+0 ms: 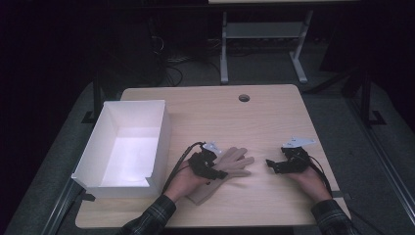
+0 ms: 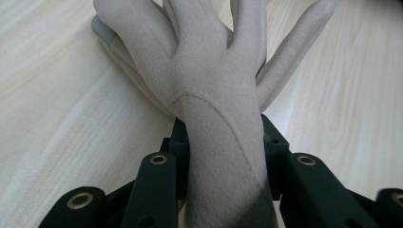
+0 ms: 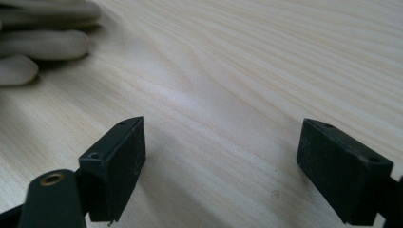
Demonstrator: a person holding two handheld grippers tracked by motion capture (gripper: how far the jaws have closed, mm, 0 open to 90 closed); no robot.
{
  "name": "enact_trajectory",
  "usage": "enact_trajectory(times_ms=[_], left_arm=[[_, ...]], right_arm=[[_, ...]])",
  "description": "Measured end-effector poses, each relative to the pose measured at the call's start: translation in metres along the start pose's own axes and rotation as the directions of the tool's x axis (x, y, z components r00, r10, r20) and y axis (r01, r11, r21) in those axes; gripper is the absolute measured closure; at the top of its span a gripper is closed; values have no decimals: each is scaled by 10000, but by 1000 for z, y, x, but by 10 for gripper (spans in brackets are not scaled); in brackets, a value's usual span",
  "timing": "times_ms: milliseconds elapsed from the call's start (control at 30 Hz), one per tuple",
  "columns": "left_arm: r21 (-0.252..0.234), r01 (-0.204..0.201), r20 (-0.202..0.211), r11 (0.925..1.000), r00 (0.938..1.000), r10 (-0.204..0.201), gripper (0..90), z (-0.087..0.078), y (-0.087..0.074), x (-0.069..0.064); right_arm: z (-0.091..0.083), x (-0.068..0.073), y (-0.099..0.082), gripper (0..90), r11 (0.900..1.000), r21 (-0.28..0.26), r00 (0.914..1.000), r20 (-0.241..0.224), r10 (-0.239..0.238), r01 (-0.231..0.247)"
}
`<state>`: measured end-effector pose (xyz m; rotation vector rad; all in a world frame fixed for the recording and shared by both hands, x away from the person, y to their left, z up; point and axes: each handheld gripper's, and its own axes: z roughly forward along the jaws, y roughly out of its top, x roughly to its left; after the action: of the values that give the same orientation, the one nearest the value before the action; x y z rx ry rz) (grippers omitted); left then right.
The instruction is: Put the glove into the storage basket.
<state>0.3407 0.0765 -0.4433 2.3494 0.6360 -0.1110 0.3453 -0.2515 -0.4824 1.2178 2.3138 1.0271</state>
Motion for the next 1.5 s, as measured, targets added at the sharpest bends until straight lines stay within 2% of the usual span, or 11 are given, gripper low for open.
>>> enact_trajectory(times_ms=[200, 467, 767, 1133, 1433, 1500], left_arm=[[-374, 188, 9, 9991, 9998, -188, 663, -17, 10, -4], [-488, 289, -101, 9984, 9995, -294, 662, -34, 23, -7], [-611, 338, -313, 9976, 9989, -358, 662, -62, 40, -9], [-905, 430, -487, 9950, 9977, -476, 662, -101, 55, -4], [-1075, 389, -878, 9934, 9950, -485, 662, -134, 57, 6], [-1225, 513, -951, 9911, 9935, -632, 662, -141, 56, 7]], right_arm=[[0, 0, 0, 163, 10000, 3, 10000, -3, 0, 0], [0, 0, 0, 163, 10000, 4, 10000, -3, 1, -1], [0, 0, 0, 163, 10000, 5, 10000, -3, 6, -6], [0, 0, 0, 163, 10000, 7, 10000, -7, 13, -13], [0, 0, 0, 163, 10000, -6, 10000, -4, -2, 2], [0, 0, 0, 163, 10000, -7, 10000, -2, -7, 7]])
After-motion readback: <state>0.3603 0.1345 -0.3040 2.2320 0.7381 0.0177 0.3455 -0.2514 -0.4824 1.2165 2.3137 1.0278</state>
